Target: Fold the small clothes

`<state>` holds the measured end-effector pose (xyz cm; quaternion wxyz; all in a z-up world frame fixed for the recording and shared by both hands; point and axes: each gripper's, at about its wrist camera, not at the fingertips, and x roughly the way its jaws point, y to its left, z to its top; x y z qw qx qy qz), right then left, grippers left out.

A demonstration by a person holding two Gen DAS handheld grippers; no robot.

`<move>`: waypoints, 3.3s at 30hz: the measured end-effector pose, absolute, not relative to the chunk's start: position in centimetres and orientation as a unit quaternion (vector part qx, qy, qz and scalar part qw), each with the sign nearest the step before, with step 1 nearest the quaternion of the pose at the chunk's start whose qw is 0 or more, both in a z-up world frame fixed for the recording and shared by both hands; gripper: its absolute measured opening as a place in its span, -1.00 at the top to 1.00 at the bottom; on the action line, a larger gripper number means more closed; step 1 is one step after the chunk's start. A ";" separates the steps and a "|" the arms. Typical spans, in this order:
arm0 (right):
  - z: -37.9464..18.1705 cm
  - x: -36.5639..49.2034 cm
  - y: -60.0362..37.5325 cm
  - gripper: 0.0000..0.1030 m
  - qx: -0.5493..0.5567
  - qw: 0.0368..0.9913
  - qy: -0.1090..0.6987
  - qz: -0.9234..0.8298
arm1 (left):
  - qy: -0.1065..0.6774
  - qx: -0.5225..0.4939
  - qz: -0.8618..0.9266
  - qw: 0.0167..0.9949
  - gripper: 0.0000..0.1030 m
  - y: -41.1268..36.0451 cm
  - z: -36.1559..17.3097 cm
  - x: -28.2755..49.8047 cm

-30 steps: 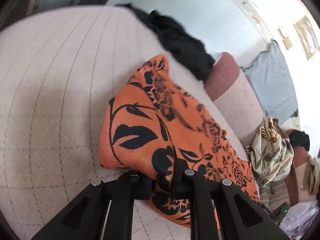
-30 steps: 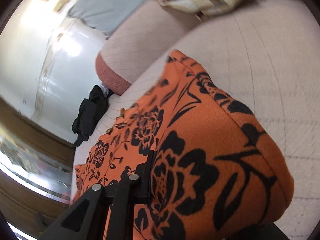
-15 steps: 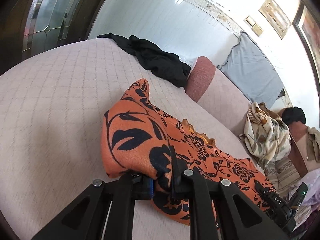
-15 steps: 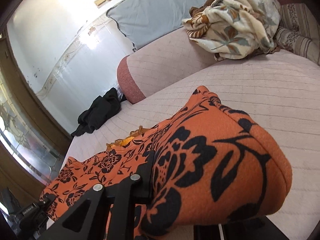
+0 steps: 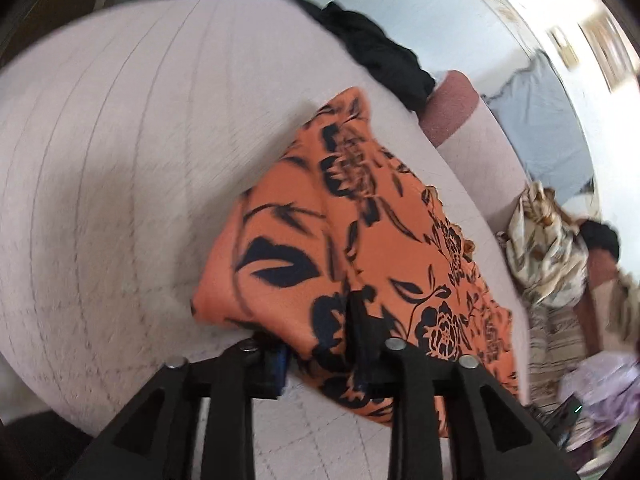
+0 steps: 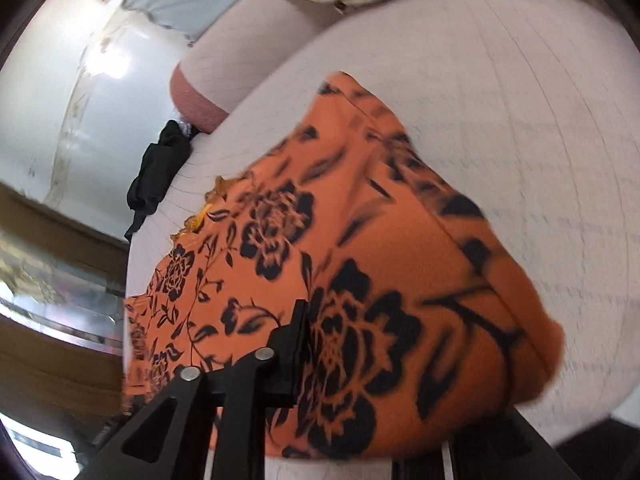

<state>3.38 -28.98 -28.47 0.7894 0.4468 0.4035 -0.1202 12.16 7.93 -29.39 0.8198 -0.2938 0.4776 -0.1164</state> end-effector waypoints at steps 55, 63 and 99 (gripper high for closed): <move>-28.5 7.1 -32.6 -0.44 0.630 0.701 0.313 0.118 | 0.361 0.132 -0.410 0.828 -0.22 -14.1 -21.7 3.6; -29.3 11.5 -32.1 -0.44 0.608 0.696 0.362 0.121 | 0.326 0.052 -0.371 0.868 -0.35 -6.8 -19.0 8.8; -27.1 9.4 -33.4 0.71 0.431 0.805 0.408 -0.007 | 0.376 0.062 -0.476 0.793 -0.39 -16.9 -24.8 9.5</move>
